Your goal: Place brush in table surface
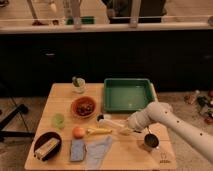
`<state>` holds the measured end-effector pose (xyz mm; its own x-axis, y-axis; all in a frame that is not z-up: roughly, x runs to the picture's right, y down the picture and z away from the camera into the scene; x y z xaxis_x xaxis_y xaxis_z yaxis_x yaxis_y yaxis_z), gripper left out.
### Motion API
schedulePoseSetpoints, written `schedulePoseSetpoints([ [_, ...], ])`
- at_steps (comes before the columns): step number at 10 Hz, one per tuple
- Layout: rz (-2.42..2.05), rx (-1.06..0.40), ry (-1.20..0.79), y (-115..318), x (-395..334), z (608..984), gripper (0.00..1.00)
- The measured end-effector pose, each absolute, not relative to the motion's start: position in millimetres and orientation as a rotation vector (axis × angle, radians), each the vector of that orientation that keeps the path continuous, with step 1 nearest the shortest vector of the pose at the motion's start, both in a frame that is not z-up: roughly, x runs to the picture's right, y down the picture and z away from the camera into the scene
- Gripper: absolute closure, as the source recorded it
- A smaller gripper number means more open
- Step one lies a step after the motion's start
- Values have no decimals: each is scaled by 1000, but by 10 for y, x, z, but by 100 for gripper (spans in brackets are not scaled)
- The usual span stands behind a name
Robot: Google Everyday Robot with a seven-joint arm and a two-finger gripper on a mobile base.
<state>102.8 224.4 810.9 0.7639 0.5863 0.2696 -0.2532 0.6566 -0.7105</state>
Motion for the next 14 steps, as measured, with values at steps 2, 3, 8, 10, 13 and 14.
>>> schedulePoseSetpoints([
  [2,504,-709,-514,2247,1049,8108,50],
  [3,507,-709,-513,2250,1065,8103,40],
  [8,532,-684,-500,2251,1089,8089,20],
  [10,541,-675,-494,2259,1109,8087,20],
  [13,543,-669,-499,2258,1126,8078,20],
  [14,541,-663,-506,2249,1139,8069,20],
])
